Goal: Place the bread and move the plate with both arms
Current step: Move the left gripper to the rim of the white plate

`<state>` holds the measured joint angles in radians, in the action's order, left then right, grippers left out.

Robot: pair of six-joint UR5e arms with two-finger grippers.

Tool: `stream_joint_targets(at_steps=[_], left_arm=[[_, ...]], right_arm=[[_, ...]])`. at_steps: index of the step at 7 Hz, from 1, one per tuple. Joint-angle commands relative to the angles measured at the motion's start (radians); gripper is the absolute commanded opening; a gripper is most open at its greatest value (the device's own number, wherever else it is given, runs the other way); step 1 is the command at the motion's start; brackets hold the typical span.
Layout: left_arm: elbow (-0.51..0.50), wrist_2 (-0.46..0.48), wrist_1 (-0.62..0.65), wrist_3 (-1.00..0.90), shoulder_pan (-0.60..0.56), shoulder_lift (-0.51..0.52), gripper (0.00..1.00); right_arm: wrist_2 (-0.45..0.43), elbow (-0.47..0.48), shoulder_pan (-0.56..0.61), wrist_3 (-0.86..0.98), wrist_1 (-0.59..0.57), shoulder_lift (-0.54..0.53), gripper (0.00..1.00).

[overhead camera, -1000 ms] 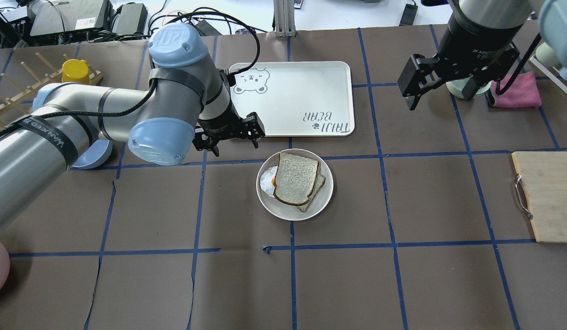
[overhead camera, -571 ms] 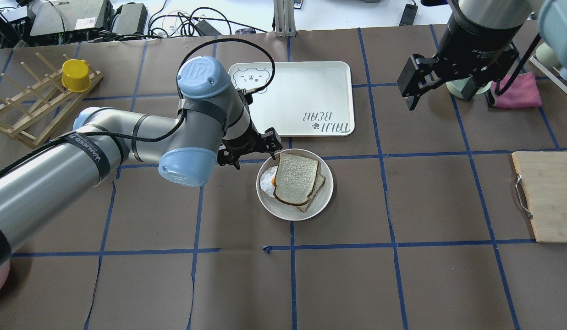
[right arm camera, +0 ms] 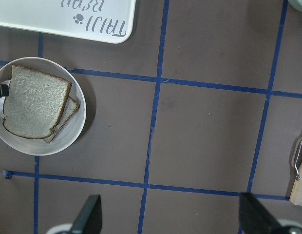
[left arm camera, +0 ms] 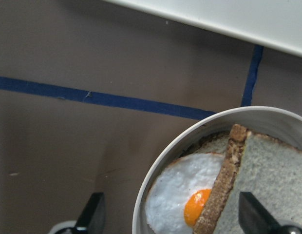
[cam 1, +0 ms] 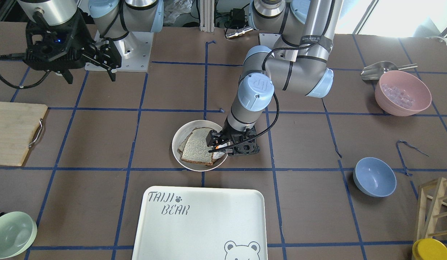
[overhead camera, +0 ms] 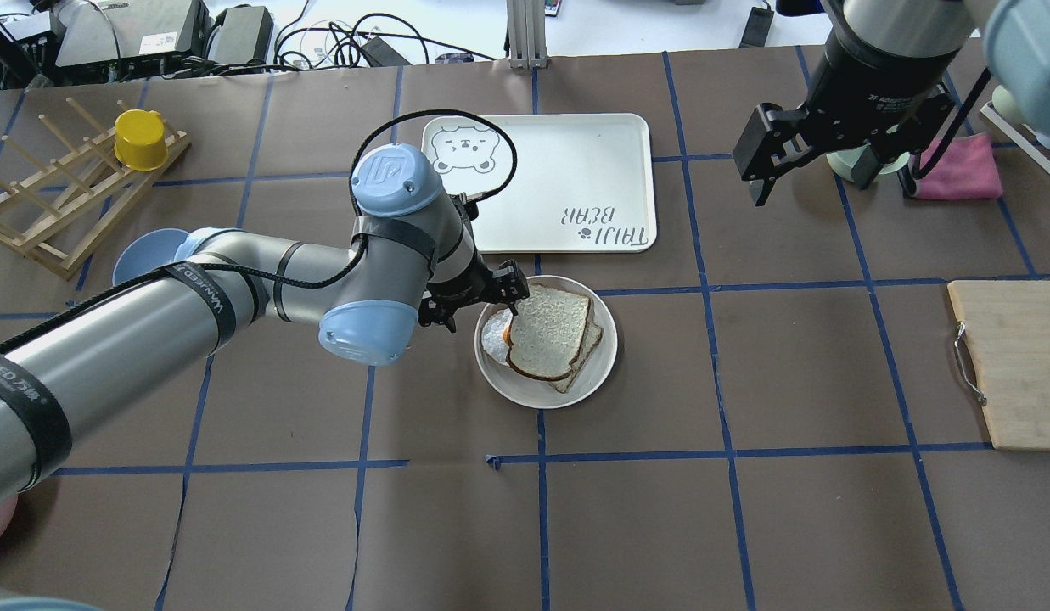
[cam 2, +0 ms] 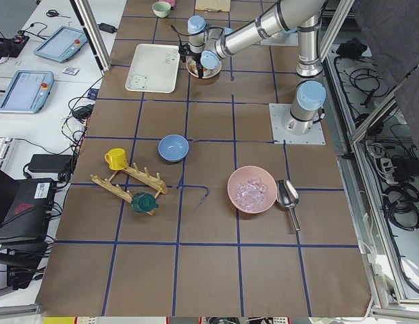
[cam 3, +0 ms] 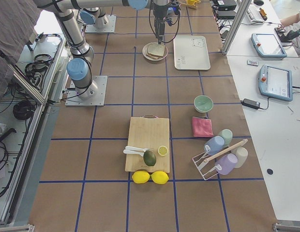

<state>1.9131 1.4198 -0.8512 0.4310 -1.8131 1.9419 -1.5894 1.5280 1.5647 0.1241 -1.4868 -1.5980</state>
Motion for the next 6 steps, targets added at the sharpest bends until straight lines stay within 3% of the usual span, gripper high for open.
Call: stream_joint_targets(at_steps=[1, 4, 6], left_arm=[[-0.003, 0.014, 0.003, -0.014, 0.009, -0.012, 0.94], [0.003, 0.025, -0.009, -0.021, 0.021, -0.029, 0.85], [0.070, 0.123, -0.008, -0.053, 0.018, -0.040, 0.75]], right_arm=[[0.002, 0.004, 0.000, -0.004, -0.001, 0.001, 1.00], [0.000, 0.006, 0.000, -0.004, -0.001, 0.001, 1.00], [-0.001, 0.006, 0.000, -0.004, -0.001, 0.001, 1.00]])
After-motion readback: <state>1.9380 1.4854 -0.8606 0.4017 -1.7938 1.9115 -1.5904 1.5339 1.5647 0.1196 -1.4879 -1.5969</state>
